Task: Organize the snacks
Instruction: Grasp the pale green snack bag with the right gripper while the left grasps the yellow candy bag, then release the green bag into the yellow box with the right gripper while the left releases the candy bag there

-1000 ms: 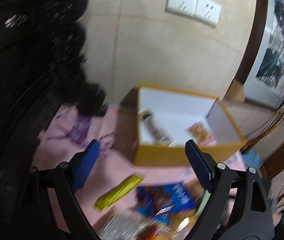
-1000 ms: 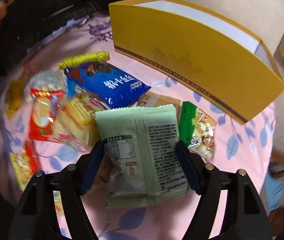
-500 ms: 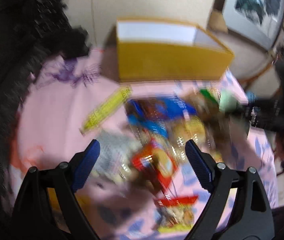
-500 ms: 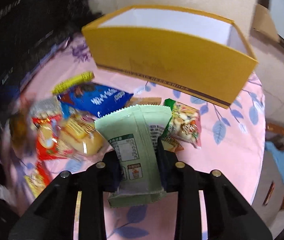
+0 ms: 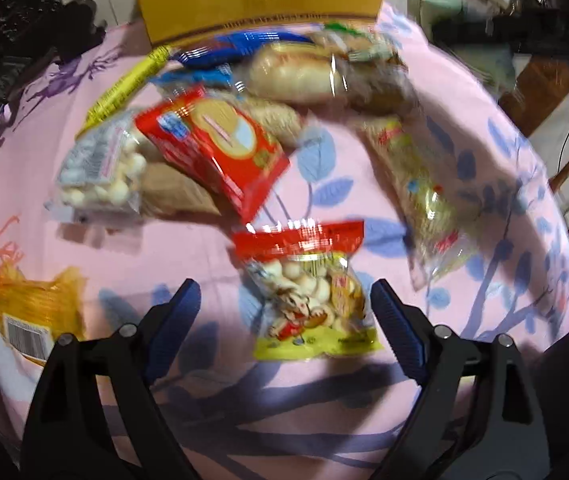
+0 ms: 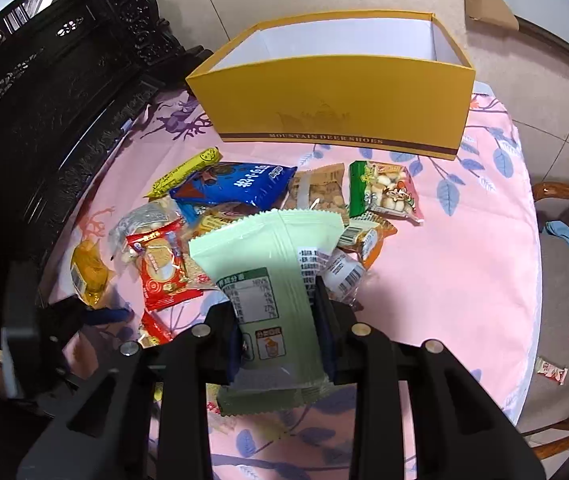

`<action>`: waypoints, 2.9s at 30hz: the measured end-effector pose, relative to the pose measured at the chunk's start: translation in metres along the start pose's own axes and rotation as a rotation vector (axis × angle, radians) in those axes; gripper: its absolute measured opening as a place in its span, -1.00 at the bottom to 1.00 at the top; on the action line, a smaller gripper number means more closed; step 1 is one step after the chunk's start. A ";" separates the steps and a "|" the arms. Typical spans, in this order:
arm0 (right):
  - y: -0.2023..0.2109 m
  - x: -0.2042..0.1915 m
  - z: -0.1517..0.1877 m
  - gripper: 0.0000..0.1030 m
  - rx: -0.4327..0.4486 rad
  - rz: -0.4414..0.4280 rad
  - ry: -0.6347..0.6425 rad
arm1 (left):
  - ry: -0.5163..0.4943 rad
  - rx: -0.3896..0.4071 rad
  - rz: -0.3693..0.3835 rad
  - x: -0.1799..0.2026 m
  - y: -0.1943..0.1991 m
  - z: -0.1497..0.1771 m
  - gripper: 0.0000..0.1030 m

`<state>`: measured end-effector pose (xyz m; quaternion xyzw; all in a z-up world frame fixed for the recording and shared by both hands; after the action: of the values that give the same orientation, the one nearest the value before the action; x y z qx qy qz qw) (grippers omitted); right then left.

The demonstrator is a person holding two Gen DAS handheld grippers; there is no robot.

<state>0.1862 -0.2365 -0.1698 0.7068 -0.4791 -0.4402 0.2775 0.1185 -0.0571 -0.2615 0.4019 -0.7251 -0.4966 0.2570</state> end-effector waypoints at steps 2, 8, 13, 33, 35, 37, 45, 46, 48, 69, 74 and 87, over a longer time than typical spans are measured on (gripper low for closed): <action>0.003 -0.001 0.001 -0.38 0.005 0.001 -0.002 | -0.026 -0.001 -0.017 0.004 -0.005 0.000 0.72; 0.015 -0.004 0.003 -0.38 0.021 0.017 0.003 | -0.053 0.021 -0.021 0.018 -0.005 0.003 0.37; 0.022 -0.006 0.006 -0.38 0.032 0.020 -0.007 | -0.072 0.033 -0.018 0.027 0.000 0.005 0.14; 0.044 -0.011 -0.135 -0.38 0.304 0.005 0.013 | 0.048 0.270 -0.111 -0.013 0.084 -0.047 0.04; 0.039 -0.008 -0.165 -0.38 0.335 0.008 0.003 | 0.070 0.287 -0.127 -0.020 0.091 -0.052 0.04; 0.028 -0.005 -0.196 -0.38 0.356 0.033 -0.003 | 0.088 0.294 -0.135 -0.026 0.095 -0.054 0.04; -0.025 0.010 -0.254 -0.18 0.303 0.135 0.009 | 0.139 0.300 -0.165 -0.047 0.103 -0.053 0.04; -0.031 0.012 -0.255 -0.15 0.287 0.140 -0.004 | 0.144 0.300 -0.165 -0.049 0.103 -0.053 0.04; -0.033 0.015 -0.255 -0.11 0.284 0.130 -0.021 | 0.151 0.300 -0.169 -0.052 0.103 -0.053 0.04; 0.007 0.013 -0.193 -0.05 0.331 0.004 -0.123 | 0.112 0.585 -0.130 -0.104 0.132 -0.255 0.04; 0.013 0.020 -0.195 -0.05 0.351 -0.010 -0.140 | 0.069 0.602 -0.155 -0.111 0.131 -0.303 0.18; 0.007 0.025 -0.178 -0.05 0.308 -0.005 -0.122 | 0.236 0.704 -0.231 -0.140 0.170 -0.295 0.88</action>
<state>0.3451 -0.2672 -0.0913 0.7142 -0.5550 -0.4044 0.1354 0.3667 -0.0599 0.0100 0.5988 -0.7667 -0.1935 0.1272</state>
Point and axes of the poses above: each gripper's, at about its wrist camera, not at the fingertips, and y roughly against the way its jaws point, x to its right, z to its underside, the point moved 4 cm from there along -y, roughly the way its jaws point, and after that the axes turned 8 degrees about -y, right-handed, at the moved point
